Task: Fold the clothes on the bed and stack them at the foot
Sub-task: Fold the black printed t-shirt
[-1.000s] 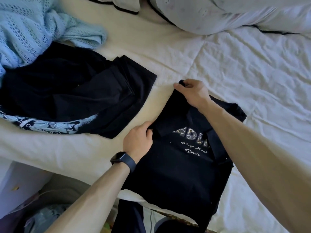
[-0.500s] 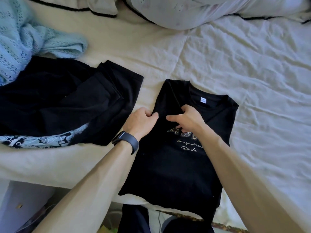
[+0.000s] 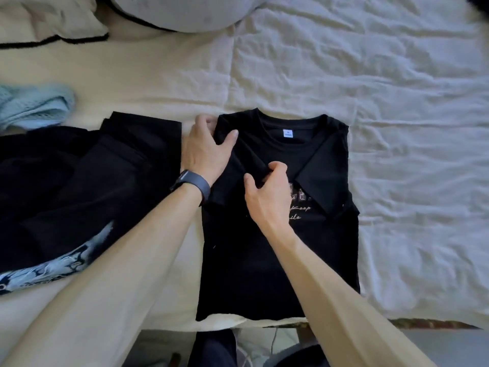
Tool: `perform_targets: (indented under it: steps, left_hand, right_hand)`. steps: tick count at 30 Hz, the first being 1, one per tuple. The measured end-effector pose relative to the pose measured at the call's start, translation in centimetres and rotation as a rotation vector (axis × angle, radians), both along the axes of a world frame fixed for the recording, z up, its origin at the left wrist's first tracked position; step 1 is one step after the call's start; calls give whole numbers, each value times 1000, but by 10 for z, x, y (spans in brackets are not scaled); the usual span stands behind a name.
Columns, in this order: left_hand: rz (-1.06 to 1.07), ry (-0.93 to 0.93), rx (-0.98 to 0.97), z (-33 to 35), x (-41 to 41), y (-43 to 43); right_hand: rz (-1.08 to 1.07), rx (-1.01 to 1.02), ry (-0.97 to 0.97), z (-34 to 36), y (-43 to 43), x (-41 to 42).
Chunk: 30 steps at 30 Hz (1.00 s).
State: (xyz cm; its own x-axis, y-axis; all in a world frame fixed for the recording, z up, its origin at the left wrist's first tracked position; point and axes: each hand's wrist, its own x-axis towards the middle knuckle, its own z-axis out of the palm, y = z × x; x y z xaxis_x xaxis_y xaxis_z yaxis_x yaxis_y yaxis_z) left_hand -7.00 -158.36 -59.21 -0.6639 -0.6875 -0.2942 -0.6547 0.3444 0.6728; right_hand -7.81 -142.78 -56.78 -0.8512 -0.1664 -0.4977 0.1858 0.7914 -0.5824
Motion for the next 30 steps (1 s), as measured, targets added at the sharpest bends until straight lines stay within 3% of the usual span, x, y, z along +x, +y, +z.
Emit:
perform_targets:
  steps: [3,7,10,12,14,17,20,22,26,30]
  left_hand:
    - [-303,-31,-430,8,44,39]
    - [-804,-187,-470,1,93,84]
    - [-880,-317,-421,-14,97,91]
    - [-851,-333,-439,-18,96,92]
    - [-812,-309,-452,-15,99,95]
    - [-650,-279,-427,-3,122,108]
    - [-345,-261,-330,15,170,136]
    - [-118,-202,-213,26,207,161]
    - [291,-184,276,37,256,198]
    - [354,-306,433,30,284,212]
  right_hand:
    - [26,7,214,7,19,20]
    - [165,227,557,6,72,23]
    - [349,397,293,-7,111,6]
    - [506,396,82,-16,132,-8]
    - [531,300,83,-16,148,-17]
    - [296,170,205,-5,173,-8]
    - [29,213,85,6,213,25]
    - [-116,221,-23,11,244,52]
    - [-244,148,-143,11,298,93]
    - [-312,10,-380,-1,333,108]
